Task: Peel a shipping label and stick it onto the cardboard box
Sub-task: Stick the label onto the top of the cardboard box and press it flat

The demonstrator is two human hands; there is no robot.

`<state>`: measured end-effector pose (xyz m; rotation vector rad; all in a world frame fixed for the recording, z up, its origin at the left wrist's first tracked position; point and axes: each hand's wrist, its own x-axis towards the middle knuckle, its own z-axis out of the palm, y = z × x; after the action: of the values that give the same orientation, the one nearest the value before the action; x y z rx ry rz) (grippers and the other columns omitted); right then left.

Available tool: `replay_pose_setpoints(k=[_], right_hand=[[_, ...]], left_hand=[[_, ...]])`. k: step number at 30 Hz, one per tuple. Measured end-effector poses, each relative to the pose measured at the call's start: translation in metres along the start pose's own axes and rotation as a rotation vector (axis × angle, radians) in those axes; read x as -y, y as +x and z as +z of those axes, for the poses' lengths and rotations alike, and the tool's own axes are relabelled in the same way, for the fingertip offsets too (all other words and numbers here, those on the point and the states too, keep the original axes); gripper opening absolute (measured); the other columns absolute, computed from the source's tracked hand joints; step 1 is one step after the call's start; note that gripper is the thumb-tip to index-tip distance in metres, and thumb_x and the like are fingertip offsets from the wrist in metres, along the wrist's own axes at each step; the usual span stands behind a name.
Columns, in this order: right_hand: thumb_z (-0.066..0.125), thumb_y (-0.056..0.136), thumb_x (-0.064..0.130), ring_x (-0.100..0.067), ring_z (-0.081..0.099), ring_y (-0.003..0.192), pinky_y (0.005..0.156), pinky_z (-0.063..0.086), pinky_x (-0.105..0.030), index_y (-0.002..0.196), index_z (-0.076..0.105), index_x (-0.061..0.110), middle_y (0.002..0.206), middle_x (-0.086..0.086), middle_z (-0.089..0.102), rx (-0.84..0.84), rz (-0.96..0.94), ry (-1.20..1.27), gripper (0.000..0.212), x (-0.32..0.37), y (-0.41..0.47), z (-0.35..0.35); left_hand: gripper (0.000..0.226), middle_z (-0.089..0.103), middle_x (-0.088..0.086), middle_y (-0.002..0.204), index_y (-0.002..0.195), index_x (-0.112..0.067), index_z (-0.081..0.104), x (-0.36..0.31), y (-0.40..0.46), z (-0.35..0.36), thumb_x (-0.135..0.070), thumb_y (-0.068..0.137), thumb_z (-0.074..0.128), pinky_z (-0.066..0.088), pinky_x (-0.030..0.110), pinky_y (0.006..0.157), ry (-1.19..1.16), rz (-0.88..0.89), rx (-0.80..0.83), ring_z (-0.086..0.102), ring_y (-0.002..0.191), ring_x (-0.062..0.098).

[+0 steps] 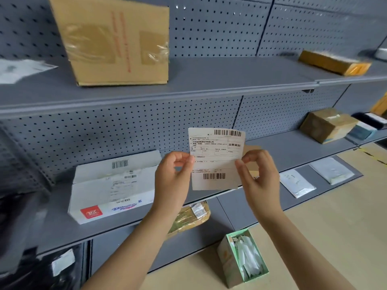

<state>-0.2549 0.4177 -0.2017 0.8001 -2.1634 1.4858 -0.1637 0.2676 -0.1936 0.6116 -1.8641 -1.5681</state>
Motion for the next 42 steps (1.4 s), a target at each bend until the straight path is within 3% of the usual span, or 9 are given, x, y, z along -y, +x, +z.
replay_pose_setpoints(k=[4,6,14,20,24,29,33,37,42], right_hand=[[0.057,0.083,0.034,-0.017,0.054,0.085,0.074,0.044,-0.034,0.075,0.051,0.027,0.086,0.013,0.056,0.021,-0.03,0.047,0.012,0.02,0.009,0.011],[0.058,0.083,0.036,-0.018,0.055,0.084,0.075,0.044,-0.035,0.074,0.05,0.032,0.085,0.011,0.057,0.036,-0.022,0.065,0.012,0.029,0.015,0.016],[0.06,0.082,0.039,-0.018,0.056,0.074,0.07,0.046,-0.043,0.071,0.053,0.033,0.083,0.017,0.056,0.048,-0.041,0.176,0.014,0.07,0.048,0.046],[0.061,0.081,0.035,-0.015,0.057,0.086,0.079,0.042,-0.027,0.073,0.056,0.026,0.084,0.005,0.061,0.068,-0.1,0.19,0.014,0.114,0.068,0.068],[0.064,0.082,0.026,-0.007,0.055,0.086,0.077,0.036,-0.01,0.074,0.057,0.02,0.083,0.009,0.059,0.071,-0.134,0.186,0.012,0.14,0.078,0.085],[0.067,0.084,0.02,-0.017,0.058,0.087,0.079,0.043,-0.024,0.072,0.057,0.022,0.084,0.006,0.061,0.082,-0.134,0.23,0.015,0.163,0.089,0.106],[0.068,0.083,0.018,-0.015,0.057,0.09,0.077,0.037,-0.009,0.072,0.06,0.016,0.084,0.003,0.064,0.063,-0.117,0.248,0.014,0.177,0.098,0.121],[0.069,0.082,0.016,-0.016,0.058,0.093,0.074,0.036,-0.006,0.071,0.06,0.014,0.084,0.002,0.065,0.065,-0.086,0.265,0.014,0.18,0.108,0.128],[0.069,0.082,0.018,-0.018,0.058,0.091,0.078,0.042,-0.023,0.07,0.06,0.014,0.084,-0.001,0.066,0.065,-0.079,0.278,0.015,0.177,0.12,0.127]], left_hand=[[0.006,0.066,-0.007,0.091,0.086,-0.018,0.063,-0.006,0.009,-0.021,-0.023,0.086,0.06,0.036,0.001,0.069,0.079,0.06,-0.033,0.055,0.08,-0.009],[0.004,0.066,-0.007,0.09,0.084,-0.019,0.063,-0.012,0.014,-0.032,-0.023,0.085,0.06,0.035,0.0,0.068,0.108,0.094,-0.048,0.055,0.082,-0.007],[0.007,0.064,-0.002,0.092,0.085,-0.017,0.061,-0.043,0.036,-0.075,-0.023,0.086,0.058,0.043,0.017,0.076,0.181,0.22,-0.112,0.059,0.09,0.008],[0.007,0.063,-0.002,0.093,0.086,-0.016,0.061,-0.07,0.052,-0.116,-0.022,0.086,0.058,0.046,0.026,0.082,0.224,0.317,-0.18,0.058,0.09,0.012],[0.004,0.061,-0.008,0.09,0.082,-0.02,0.06,-0.086,0.061,-0.143,-0.021,0.086,0.058,0.043,0.017,0.077,0.247,0.375,-0.215,0.056,0.086,0.006],[0.005,0.06,-0.008,0.092,0.083,-0.02,0.059,-0.1,0.073,-0.169,-0.023,0.087,0.056,0.043,0.022,0.077,0.281,0.393,-0.236,0.056,0.087,0.008],[0.006,0.06,-0.009,0.092,0.083,-0.023,0.059,-0.108,0.087,-0.185,-0.022,0.088,0.055,0.04,0.013,0.074,0.322,0.405,-0.252,0.054,0.086,0.002],[0.006,0.061,-0.007,0.093,0.083,-0.024,0.058,-0.109,0.097,-0.187,-0.023,0.088,0.055,0.039,0.01,0.071,0.338,0.396,-0.242,0.053,0.087,0.0],[0.005,0.061,-0.007,0.093,0.083,-0.024,0.059,-0.113,0.11,-0.18,-0.023,0.087,0.056,0.04,0.013,0.07,0.335,0.401,-0.253,0.054,0.085,0.0]])
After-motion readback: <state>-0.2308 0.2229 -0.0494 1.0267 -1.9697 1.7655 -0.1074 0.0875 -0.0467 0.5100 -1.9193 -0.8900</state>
